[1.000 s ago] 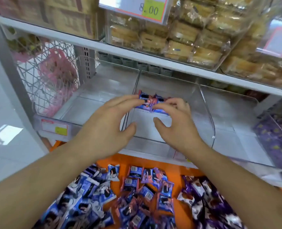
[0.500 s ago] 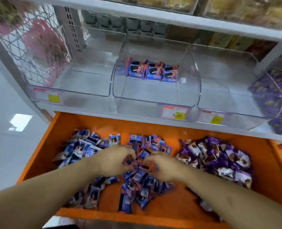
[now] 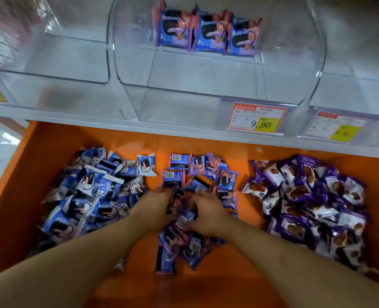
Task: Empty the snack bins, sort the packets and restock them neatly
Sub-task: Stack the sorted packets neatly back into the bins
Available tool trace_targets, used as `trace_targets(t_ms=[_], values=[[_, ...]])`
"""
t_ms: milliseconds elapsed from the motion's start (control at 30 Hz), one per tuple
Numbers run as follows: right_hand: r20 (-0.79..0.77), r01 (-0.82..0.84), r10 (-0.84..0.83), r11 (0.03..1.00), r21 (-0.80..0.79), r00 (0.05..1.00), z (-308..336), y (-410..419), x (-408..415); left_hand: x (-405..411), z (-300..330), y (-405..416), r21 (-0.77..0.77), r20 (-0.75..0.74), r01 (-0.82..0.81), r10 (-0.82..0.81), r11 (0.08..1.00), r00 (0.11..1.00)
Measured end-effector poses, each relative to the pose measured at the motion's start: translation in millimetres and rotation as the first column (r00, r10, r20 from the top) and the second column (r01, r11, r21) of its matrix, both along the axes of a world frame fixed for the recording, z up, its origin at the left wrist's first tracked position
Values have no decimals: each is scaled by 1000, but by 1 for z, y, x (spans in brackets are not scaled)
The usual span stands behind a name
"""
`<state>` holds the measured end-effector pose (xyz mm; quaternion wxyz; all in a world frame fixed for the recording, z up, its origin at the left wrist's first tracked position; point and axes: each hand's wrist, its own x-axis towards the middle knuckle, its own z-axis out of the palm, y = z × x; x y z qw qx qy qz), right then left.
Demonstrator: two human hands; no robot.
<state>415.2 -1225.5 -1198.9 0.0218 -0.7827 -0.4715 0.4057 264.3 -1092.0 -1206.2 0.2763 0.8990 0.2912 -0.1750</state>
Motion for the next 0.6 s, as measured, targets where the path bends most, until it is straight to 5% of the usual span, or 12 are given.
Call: trace_targets(t_ms=[267, 600], values=[[-242, 194, -201, 980, -51, 949, 47, 2, 14, 1, 32, 3, -80, 83, -27, 34, 996, 996], [-344, 307, -198, 903, 300, 918, 228, -14, 28, -2, 206, 13, -241, 264, -131, 195, 962, 945]])
